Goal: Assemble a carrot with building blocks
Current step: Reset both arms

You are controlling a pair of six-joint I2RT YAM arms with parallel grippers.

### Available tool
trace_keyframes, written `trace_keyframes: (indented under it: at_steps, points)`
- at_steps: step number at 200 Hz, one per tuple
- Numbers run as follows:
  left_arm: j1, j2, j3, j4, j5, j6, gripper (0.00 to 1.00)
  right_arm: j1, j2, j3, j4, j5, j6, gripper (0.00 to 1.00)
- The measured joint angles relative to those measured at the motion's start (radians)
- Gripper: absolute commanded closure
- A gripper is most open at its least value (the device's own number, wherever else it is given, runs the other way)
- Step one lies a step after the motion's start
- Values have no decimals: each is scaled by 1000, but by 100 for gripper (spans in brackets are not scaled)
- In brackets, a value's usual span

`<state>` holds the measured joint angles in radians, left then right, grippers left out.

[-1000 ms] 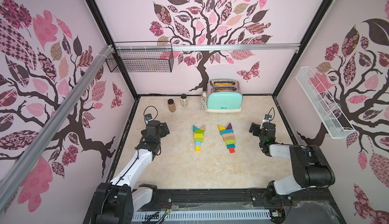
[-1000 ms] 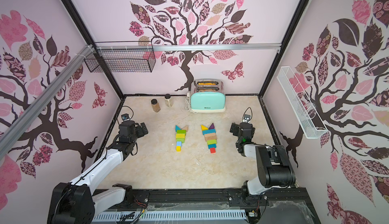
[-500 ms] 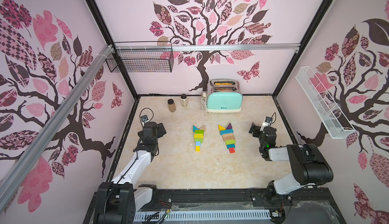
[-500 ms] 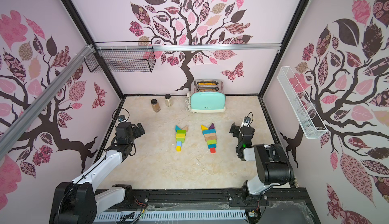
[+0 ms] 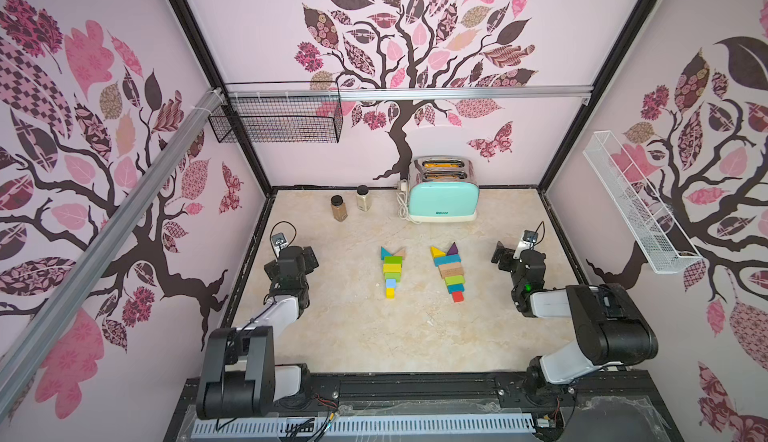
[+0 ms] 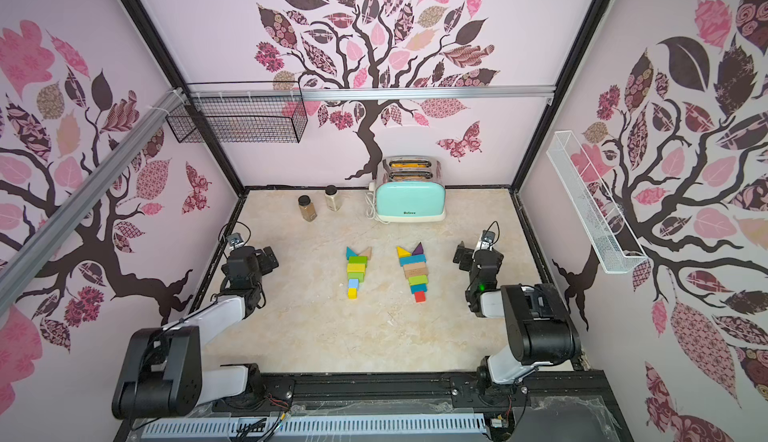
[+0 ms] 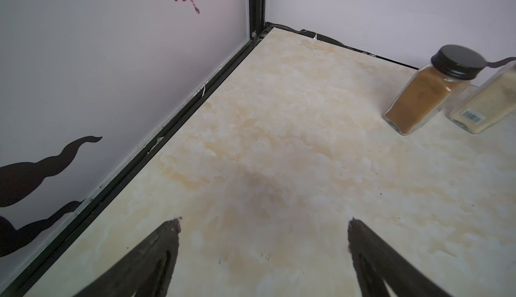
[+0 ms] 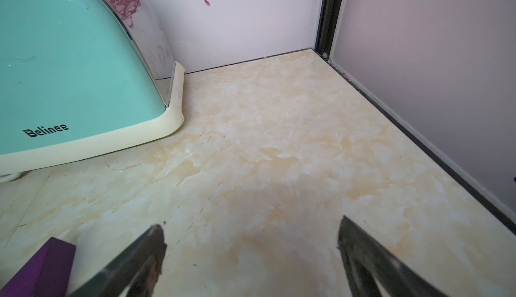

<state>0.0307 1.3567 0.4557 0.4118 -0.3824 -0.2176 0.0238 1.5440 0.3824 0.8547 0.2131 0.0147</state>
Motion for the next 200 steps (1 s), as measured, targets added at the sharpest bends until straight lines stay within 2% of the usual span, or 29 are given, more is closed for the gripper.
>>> trace_keyframes:
  at_steps: [25,86,107,200]
  points:
    - [1,113,-17,123,-5,19,2,0,0,0,0,0,0,1]
    - [-3,114,-98,359,48,68,2,0,0,0,0,0,0,1]
    - [-11,186,-112,459,72,92,2,0,0,0,0,0,0,1]
    - [-24,206,-103,475,100,119,2,5,0,0,-1,8,0,1]
